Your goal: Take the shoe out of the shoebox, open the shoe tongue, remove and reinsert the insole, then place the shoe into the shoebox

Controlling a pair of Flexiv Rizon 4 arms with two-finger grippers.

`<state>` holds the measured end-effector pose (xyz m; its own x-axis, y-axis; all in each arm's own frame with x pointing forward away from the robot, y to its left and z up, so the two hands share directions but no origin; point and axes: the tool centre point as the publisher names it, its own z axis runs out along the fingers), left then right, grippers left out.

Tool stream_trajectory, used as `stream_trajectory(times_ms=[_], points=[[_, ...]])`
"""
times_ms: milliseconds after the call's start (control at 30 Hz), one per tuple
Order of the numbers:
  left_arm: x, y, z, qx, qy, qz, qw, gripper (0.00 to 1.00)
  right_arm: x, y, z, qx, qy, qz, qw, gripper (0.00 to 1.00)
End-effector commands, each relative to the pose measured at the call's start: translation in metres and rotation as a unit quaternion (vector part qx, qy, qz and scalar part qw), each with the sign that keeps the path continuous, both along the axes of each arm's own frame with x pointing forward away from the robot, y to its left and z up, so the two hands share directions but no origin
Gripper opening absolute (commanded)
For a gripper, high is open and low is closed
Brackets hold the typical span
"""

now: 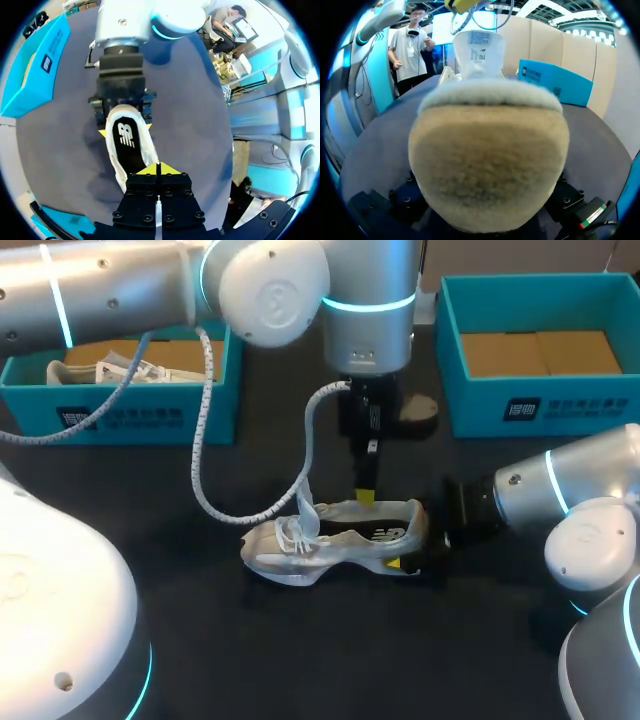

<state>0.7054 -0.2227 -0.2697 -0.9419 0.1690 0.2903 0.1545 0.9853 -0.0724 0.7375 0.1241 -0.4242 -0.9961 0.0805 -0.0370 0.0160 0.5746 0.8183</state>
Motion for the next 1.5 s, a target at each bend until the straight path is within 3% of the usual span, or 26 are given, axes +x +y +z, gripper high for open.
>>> stream_trajectory(times_ms=[33, 267, 1500], points=[[0.008, -0.004, -0.018, 0.01, 0.017, 0.008, 1.0, 0.0, 0.001, 0.002, -0.002, -0.004, 0.0, -0.001, 1.0, 0.0], [0.008, -0.007, -0.033, 0.023, 0.02, 0.039, 0.999, 0.0, 0.001, 0.002, -0.002, -0.004, 0.0, -0.001, 1.0, 0.0], [0.008, -0.007, -0.033, 0.023, 0.02, 0.039, 0.999, 0.0, 0.001, 0.002, -0.002, -0.004, 0.0, -0.001, 1.0, 0.0]])
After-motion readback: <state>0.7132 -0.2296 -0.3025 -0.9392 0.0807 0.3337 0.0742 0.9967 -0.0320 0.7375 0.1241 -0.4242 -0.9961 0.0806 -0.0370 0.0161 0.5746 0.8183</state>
